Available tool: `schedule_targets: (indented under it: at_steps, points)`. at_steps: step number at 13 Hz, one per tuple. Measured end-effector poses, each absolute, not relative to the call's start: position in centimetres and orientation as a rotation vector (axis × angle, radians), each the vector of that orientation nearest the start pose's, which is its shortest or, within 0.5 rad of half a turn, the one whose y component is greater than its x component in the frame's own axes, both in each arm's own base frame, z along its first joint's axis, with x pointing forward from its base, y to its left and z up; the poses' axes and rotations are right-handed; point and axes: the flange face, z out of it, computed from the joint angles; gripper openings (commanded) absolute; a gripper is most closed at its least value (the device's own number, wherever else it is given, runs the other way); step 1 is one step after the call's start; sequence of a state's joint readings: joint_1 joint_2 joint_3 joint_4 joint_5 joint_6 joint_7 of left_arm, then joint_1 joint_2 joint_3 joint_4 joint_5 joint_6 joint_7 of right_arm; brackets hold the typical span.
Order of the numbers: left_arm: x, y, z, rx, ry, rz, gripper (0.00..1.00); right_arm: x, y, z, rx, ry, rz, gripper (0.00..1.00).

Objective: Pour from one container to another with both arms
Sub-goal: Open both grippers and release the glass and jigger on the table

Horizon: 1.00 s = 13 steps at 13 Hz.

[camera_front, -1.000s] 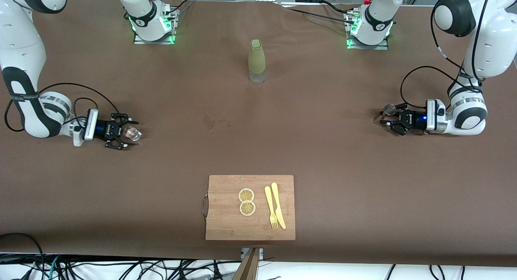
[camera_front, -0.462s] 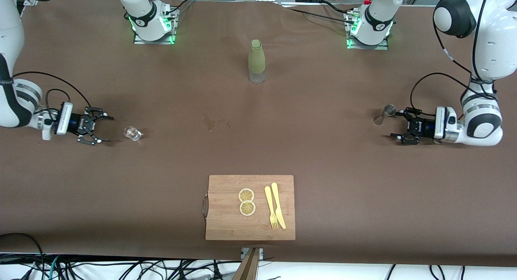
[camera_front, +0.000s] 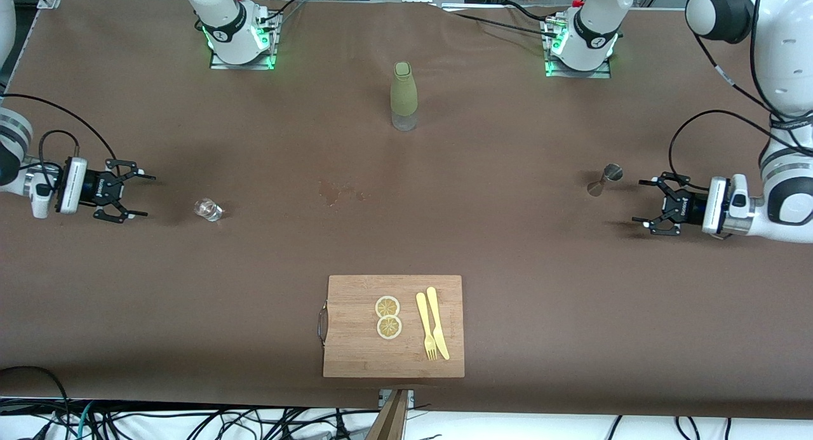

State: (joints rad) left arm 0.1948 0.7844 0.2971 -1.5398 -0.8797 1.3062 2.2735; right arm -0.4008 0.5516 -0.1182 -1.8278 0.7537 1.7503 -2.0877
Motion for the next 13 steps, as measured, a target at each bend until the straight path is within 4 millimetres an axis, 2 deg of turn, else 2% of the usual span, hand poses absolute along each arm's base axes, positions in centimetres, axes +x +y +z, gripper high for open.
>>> schedule_targets:
  at_steps: [4, 7, 11, 13]
  points:
    - [61.3, 13.4, 26.5, 1.715, -1.345, 0.308, 1.00, 55.5, -21.0, 24.8, -2.087, -1.213, -0.380, 0.99]
    - [62.4, 10.3, 30.4, 1.895, -1.199, 0.148, 1.00, 56.4, -19.1, 27.8, -2.196, -1.107, -0.264, 0.99]
    - [63.1, 3.9, 36.8, 2.127, -1.003, -0.072, 1.00, 57.5, -15.8, 30.9, -2.336, -0.934, -0.112, 0.99]
    - [63.5, 0.7, 40.8, 2.246, -1.008, -0.119, 1.00, 57.7, -14.8, 32.2, -2.413, -0.841, -0.031, 0.99]
